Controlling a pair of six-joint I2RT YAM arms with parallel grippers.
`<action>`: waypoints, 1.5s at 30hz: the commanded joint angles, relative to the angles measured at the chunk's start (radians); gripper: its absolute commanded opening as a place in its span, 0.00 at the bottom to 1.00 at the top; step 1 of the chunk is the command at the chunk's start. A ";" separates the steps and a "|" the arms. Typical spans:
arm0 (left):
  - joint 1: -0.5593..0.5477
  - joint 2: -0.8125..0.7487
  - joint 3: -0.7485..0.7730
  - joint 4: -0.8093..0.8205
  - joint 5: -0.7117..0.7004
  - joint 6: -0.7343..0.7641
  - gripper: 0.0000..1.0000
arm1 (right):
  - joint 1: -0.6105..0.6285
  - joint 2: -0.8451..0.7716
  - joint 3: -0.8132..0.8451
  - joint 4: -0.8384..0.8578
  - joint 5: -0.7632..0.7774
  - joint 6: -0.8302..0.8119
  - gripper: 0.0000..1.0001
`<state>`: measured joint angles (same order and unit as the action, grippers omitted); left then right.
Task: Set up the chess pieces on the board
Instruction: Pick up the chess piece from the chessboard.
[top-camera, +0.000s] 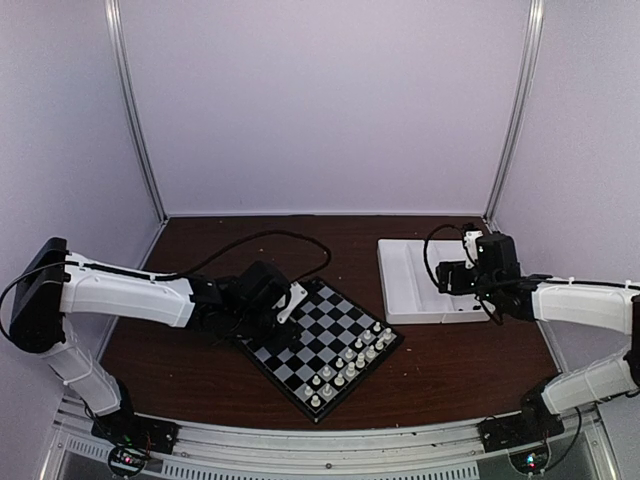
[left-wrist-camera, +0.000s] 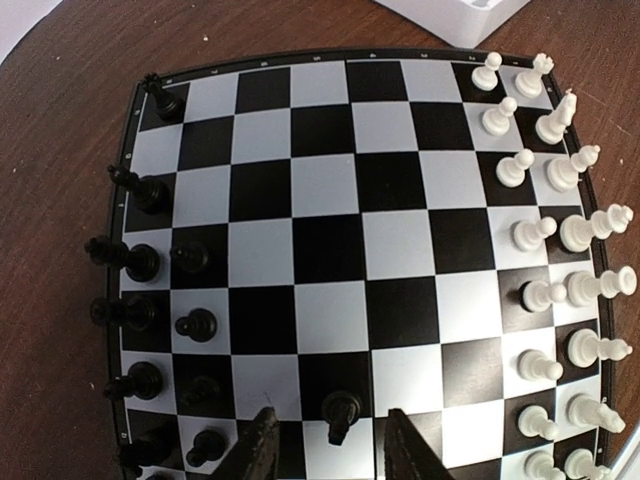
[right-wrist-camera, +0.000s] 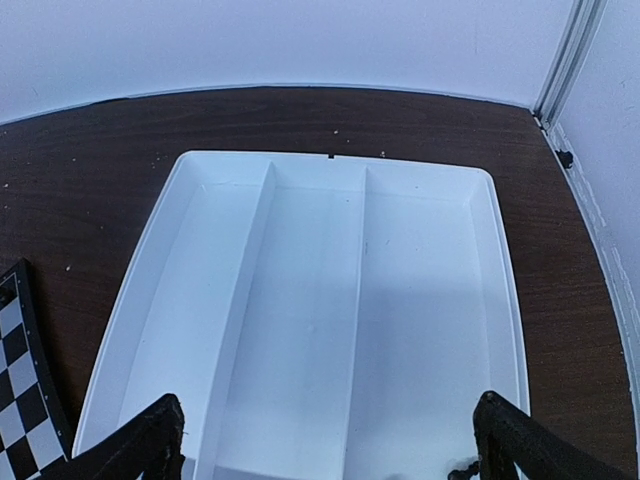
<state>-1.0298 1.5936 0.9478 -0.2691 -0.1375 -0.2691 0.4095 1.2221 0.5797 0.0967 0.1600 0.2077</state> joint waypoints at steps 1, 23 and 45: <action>-0.007 0.005 -0.022 0.045 0.011 -0.030 0.36 | -0.027 0.056 0.047 0.012 -0.001 -0.008 1.00; -0.006 0.066 -0.015 0.042 0.019 -0.044 0.21 | -0.081 0.033 0.003 0.063 -0.052 0.027 1.00; -0.007 0.063 0.010 0.004 0.007 -0.031 0.05 | -0.095 0.049 0.009 0.063 -0.078 0.033 0.99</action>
<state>-1.0313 1.6627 0.9272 -0.2615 -0.1219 -0.3054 0.3218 1.2682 0.5964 0.1463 0.0948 0.2340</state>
